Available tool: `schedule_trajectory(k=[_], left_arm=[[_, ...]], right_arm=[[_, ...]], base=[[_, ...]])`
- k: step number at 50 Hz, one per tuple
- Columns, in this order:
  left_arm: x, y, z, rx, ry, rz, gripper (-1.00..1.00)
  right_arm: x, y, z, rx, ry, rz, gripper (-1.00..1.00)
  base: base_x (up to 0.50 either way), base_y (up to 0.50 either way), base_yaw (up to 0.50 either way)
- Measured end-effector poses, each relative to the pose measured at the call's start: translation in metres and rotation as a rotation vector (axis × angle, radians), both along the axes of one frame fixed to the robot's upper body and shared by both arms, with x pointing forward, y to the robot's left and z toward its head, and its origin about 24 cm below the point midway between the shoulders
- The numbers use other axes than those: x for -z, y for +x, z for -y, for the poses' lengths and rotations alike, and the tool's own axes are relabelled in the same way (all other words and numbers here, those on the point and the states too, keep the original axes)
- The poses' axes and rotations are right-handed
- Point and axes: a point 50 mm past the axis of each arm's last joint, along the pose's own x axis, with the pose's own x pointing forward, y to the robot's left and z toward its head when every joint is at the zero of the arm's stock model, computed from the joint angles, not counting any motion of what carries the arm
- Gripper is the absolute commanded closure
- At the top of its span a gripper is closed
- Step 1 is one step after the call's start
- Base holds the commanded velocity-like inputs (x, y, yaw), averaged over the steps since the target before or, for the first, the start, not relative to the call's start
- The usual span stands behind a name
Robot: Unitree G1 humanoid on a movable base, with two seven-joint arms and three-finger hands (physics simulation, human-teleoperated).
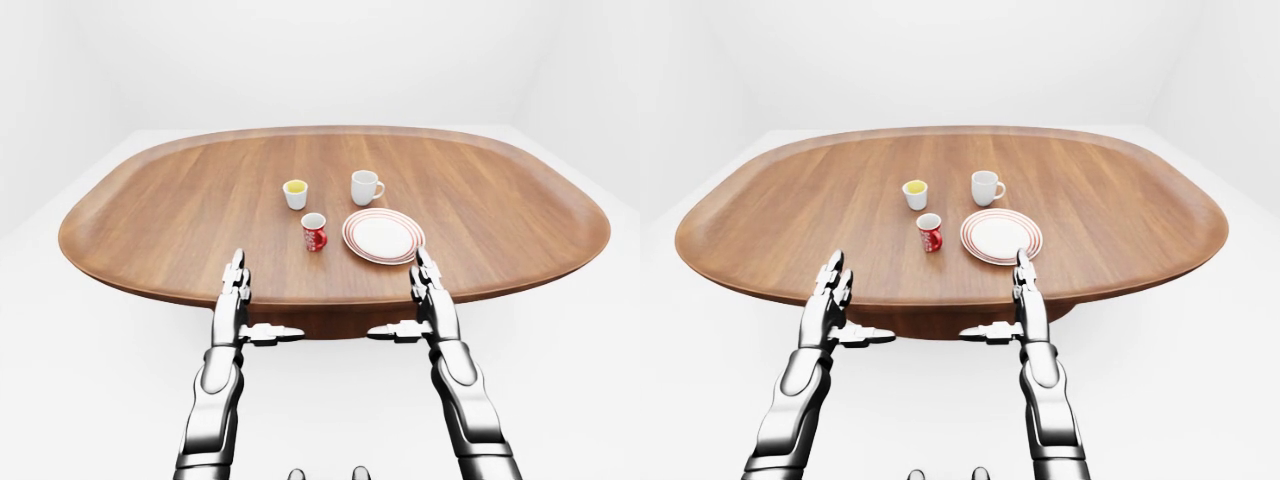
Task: Pick up the red mug and put it on the plate
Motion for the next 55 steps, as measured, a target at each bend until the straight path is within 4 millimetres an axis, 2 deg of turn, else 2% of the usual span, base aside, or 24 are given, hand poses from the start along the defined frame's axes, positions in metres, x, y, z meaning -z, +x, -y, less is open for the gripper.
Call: schedule_trajectory(k=[24, 32, 44, 50, 55], left_arm=[[0.0, 0.0, 0.0, -0.001, -0.008, -0.001, -1.0], [-0.014, 0.003, -0.006, -0.017, -0.005, 0.009, -1.0], [-0.073, 0.016, -0.014, -0.036, 0.076, 0.245, -1.0], [-0.093, 0.026, -0.018, -0.041, 0.109, 0.315, -1.0], [-0.109, 0.034, -0.022, -0.043, 0.131, 0.366, -1.0]], right_arm=[[-0.003, -0.002, 0.003, 0.001, -0.004, 0.009, -1.0], [-0.011, -0.001, 0.007, 0.01, 0.007, 0.011, -1.0], [-0.077, 0.014, 0.015, 0.02, 0.004, 0.278, -1.0], [-0.108, 0.021, 0.02, 0.021, -0.014, 0.397, -1.0], [-0.126, 0.029, 0.022, 0.012, -0.043, 0.455, -1.0]], base=[[0.0, 0.0, 0.0], [0.0, 0.0, 0.0], [0.0, 0.0, 0.0], [0.0, 0.0, 0.0], [0.0, 0.0, 0.0]])
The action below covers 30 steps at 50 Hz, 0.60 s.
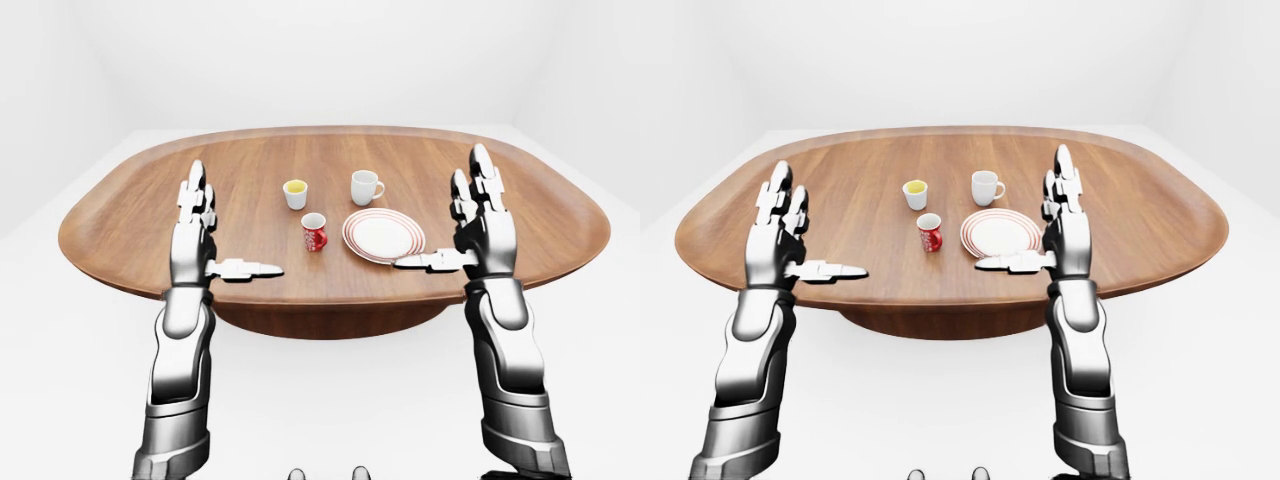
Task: Pick up the red mug and put it on the plate
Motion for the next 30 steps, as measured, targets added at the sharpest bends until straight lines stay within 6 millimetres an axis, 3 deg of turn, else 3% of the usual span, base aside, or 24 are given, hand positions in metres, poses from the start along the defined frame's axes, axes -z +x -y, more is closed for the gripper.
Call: schedule_trajectory(k=[15, 30], left_arm=[[-0.044, 0.019, -0.005, 0.005, 0.059, 0.126, -1.0], [-0.062, 0.024, -0.005, 0.004, 0.09, 0.175, -1.0]], right_arm=[[-0.035, 0.026, 0.0, -0.028, -0.091, 0.075, -1.0], [-0.054, 0.033, 0.002, -0.034, -0.137, 0.118, -1.0]], base=[[0.0, 0.0, 0.0], [0.0, 0.0, 0.0]])
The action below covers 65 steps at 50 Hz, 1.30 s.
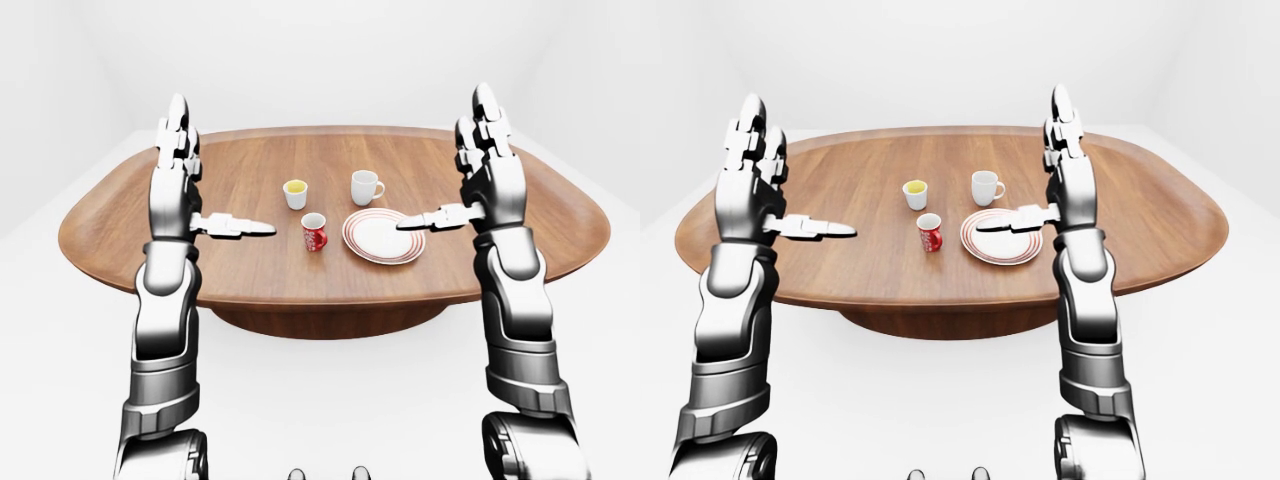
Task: Pick up the red mug and put it on the plate
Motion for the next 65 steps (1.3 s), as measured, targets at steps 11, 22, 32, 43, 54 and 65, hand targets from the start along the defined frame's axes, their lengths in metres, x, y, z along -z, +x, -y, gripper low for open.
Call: schedule_trajectory(k=[11, 22, 32, 43, 54, 65], left_arm=[[-0.005, -0.001, 0.0, 0.002, 0.01, 0.017, -1.0], [-0.008, -0.002, 0.0, 0.004, 0.014, 0.029, -1.0], [-0.009, -0.002, 0.002, 0.009, 0.017, 0.033, -1.0], [-0.013, -0.004, 0.002, 0.013, 0.019, 0.052, -1.0], [-0.011, -0.003, 0.003, 0.013, 0.02, 0.044, -1.0], [-0.011, -0.004, 0.004, 0.015, 0.024, 0.046, -1.0]], right_arm=[[-0.005, 0.0, 0.002, 0.007, -0.01, 0.014, -1.0], [-0.009, -0.003, 0.003, 0.006, -0.021, 0.032, -1.0], [-0.012, -0.005, 0.002, 0.005, -0.033, 0.049, -1.0], [-0.018, -0.009, 0.0, -0.002, -0.051, 0.079, -1.0], [-0.021, -0.011, -0.002, -0.005, -0.064, 0.093, -1.0], [-0.02, -0.011, -0.002, -0.006, -0.074, 0.089, -1.0]], base=[[0.0, 0.0, 0.0], [0.0, 0.0, 0.0], [0.0, 0.0, 0.0], [0.0, 0.0, 0.0], [0.06, 0.0, 0.0], [0.15, 0.0, 0.0]])
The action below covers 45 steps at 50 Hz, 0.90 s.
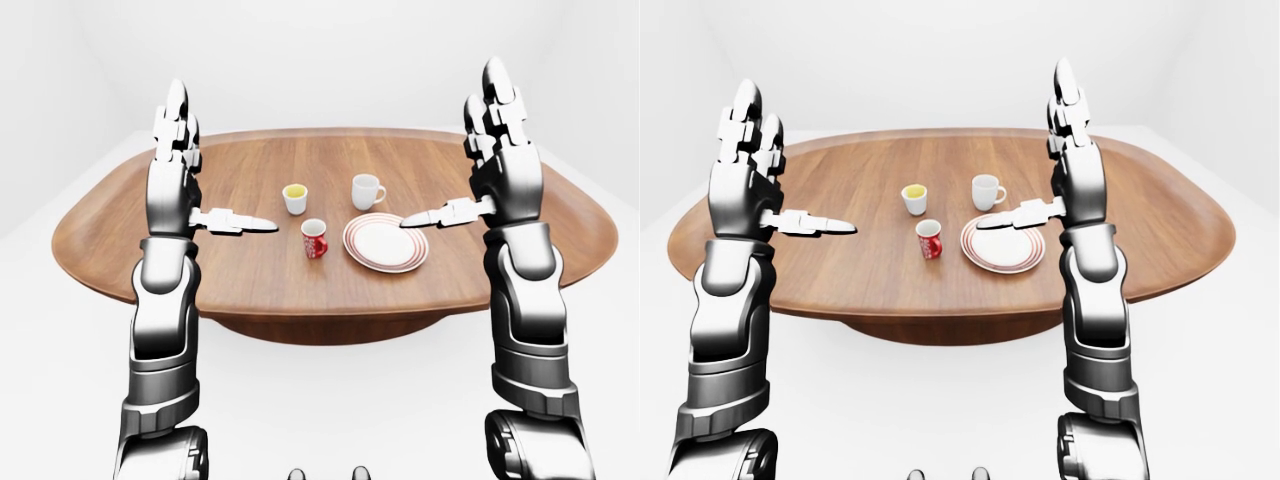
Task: Pick up the red mug and put it on the plate
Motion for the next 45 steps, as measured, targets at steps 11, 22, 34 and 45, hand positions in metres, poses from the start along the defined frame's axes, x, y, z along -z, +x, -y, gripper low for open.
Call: schedule_trajectory(k=[11, 22, 34, 45], left_arm=[[-0.0004, -0.0004, 0.0008, 0.002, 0.003, 0.003, -1.0], [-0.0007, -0.0018, 0.0013, 0.004, 0.007, 0.007, -1.0], [-0.0018, -0.003, 0.0018, 0.006, 0.01, 0.013, -1.0], [-0.0031, -0.006, 0.0026, 0.01, 0.015, 0.024, -1.0]], right_arm=[[0.0015, -0.0004, -0.0007, -0.002, -0.005, -0.005, -1.0], [0.0023, -0.0007, -0.001, -0.003, -0.01, -0.007, -1.0], [0.0014, -0.0017, -0.001, -0.004, -0.015, -0.002, -1.0], [0.0032, -0.0013, -0.0008, -0.004, -0.019, -0.01, -1.0]], base=[[0.15, 0.0, 0.0], [0.17, 0.0, 0.0], [0.18, 0.0, 0.0], [0.18, 0.0, 0.0]])
